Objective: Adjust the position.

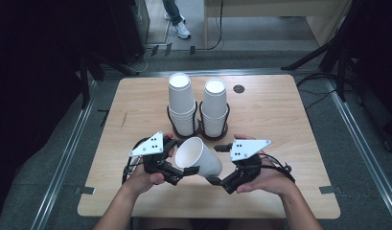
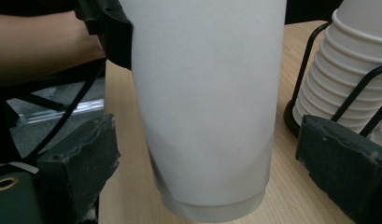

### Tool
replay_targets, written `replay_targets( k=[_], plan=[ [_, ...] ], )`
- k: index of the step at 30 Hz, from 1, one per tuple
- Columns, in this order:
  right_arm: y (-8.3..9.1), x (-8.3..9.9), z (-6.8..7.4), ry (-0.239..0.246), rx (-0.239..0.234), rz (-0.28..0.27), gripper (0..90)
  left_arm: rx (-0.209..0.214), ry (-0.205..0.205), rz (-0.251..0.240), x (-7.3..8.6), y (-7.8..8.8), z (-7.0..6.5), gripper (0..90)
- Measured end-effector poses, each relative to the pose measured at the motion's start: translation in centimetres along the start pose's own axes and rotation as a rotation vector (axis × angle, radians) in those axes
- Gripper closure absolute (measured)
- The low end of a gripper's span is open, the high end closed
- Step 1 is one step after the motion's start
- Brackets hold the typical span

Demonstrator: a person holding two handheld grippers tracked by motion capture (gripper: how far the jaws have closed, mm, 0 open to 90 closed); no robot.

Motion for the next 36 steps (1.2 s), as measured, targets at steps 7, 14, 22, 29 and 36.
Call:
replay_targets(
  k=[7,14,22,29,36],
  plan=[
    [-0.9,-0.2,0.3,0.009,0.040,0.039,7.0,-0.008,0.001,0.031,-0.2,-0.4,-0.1,10.1],
    [-2.1,-0.5,0.8,0.028,0.111,0.092,11.2,-0.026,-0.003,0.041,-0.4,-0.5,-0.2,10.0],
    [-2.6,-0.9,0.8,0.023,0.123,0.097,17.4,-0.037,-0.012,0.058,-0.4,-0.7,-0.3,9.9],
    [-2.5,-0.9,0.9,0.028,0.132,0.102,20.6,-0.042,-0.021,0.053,-0.4,-0.7,-0.4,8.8],
    [-2.5,-0.8,1.0,0.047,0.143,0.085,21.6,-0.033,-0.027,0.019,-0.4,-0.4,-0.6,1.0]
  ],
)
Point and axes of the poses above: each handheld gripper's, and its own axes: y roughly backward along the jaws, x roughly out of its underside, z roughly to its left, the point moved 2 cm from there along -y, roughly forward along the jaws, and after that the axes turned 15 degrees about z, right-handed, at the moved point
